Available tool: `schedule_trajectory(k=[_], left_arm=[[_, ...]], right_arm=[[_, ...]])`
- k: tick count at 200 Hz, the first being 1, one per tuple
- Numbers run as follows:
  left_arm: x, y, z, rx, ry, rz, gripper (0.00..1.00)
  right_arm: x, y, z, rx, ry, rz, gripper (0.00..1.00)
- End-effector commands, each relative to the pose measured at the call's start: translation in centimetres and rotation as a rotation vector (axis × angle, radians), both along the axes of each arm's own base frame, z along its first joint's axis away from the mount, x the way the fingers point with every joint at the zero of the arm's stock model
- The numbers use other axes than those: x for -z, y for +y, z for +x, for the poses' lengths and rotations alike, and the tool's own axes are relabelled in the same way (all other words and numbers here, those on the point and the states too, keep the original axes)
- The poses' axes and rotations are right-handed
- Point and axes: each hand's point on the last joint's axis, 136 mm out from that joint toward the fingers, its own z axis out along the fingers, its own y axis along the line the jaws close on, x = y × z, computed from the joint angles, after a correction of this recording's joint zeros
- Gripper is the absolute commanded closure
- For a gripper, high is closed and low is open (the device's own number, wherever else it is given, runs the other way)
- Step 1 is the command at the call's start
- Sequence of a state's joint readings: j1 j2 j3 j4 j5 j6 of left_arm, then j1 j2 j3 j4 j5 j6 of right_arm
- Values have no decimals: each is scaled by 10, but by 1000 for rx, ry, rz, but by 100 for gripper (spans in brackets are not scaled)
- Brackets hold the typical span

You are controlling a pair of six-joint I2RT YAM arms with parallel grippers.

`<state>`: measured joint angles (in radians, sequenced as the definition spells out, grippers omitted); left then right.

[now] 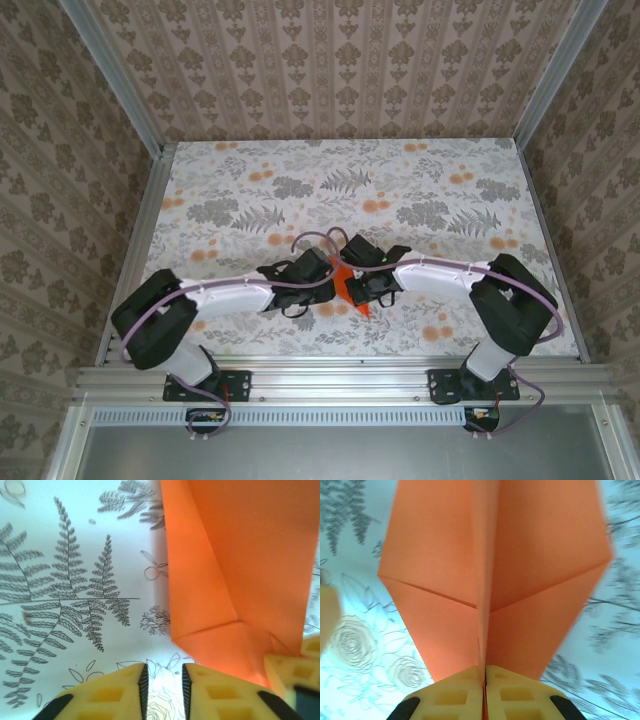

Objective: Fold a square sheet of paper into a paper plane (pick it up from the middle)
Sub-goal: Turn over the paper plane at the center of the table.

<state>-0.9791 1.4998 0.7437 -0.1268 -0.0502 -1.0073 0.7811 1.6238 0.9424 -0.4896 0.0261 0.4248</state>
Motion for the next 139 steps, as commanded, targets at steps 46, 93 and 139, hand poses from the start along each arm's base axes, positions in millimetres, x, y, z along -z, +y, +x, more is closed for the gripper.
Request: schedule_trajectory(k=[46, 93, 139], left_arm=[[-33, 52, 3, -99, -135, 53, 63], [-40, 79, -1, -140, -157, 60, 60], [-43, 97, -6, -167, -162, 38, 59]], right_arm=[[-28, -36, 32, 184, -95, -176, 92], [0, -25, 42, 250, -35, -200, 92], [22, -20, 42, 277, 11, -216, 85]])
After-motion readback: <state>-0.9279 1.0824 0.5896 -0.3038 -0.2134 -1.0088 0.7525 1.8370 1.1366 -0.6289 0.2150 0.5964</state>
